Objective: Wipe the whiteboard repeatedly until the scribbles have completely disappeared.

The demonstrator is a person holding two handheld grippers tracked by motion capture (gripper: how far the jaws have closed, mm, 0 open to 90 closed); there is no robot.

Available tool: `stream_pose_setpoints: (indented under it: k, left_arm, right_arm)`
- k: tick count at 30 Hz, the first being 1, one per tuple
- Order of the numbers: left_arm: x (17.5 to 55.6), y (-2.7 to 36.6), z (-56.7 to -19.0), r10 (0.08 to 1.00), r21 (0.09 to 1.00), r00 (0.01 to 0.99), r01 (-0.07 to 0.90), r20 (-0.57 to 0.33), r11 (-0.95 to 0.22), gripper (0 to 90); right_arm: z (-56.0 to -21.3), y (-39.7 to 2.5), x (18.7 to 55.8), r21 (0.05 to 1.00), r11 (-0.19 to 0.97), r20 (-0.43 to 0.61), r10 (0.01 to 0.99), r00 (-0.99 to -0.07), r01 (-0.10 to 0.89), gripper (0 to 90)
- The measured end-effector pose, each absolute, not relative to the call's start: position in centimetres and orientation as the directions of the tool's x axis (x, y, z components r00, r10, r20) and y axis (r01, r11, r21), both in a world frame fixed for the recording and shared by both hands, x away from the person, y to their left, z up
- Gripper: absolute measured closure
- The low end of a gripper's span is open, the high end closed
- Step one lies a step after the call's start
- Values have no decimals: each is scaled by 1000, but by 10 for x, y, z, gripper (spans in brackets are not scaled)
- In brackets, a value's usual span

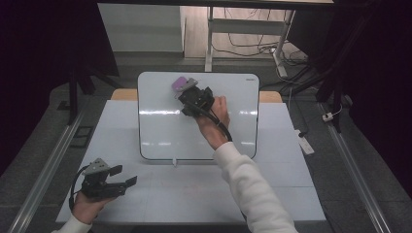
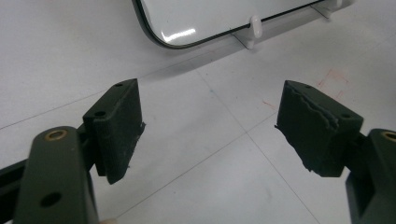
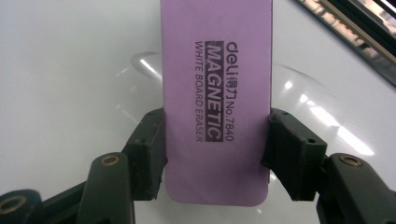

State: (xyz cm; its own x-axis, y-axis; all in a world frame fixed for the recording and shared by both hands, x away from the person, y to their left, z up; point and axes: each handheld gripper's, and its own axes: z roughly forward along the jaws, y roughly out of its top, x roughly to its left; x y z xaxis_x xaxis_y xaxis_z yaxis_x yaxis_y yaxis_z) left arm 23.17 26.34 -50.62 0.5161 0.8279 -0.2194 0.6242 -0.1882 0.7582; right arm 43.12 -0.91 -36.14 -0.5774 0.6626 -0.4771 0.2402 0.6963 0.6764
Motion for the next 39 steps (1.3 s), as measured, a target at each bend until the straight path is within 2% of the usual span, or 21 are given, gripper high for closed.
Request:
stream_pose_setpoints:
  k: [8,16,20,30,39]
  left_arm:
    - [232,263,-506,828,759,517,622,-216,-191,231]
    - [232,263,-506,828,759,516,623,-218,-188,230]
    - [232,264,-506,829,758,515,624,-219,-188,230]
    - [232,263,-506,828,759,518,623,-216,-192,230]
    - [232,263,-506,828,758,517,623,-216,-191,229]
  right_arm:
    - [-375,7,418,621,757,-502,583,-639,203,415]
    - [-352,-10,438,670,697,-456,659,-599,257,415]
    - [-349,-7,440,652,715,-480,647,-593,252,415]
    - [-389,4,405,560,802,-493,523,-695,206,416]
    - [-376,-2,417,596,768,-472,571,-671,234,416]
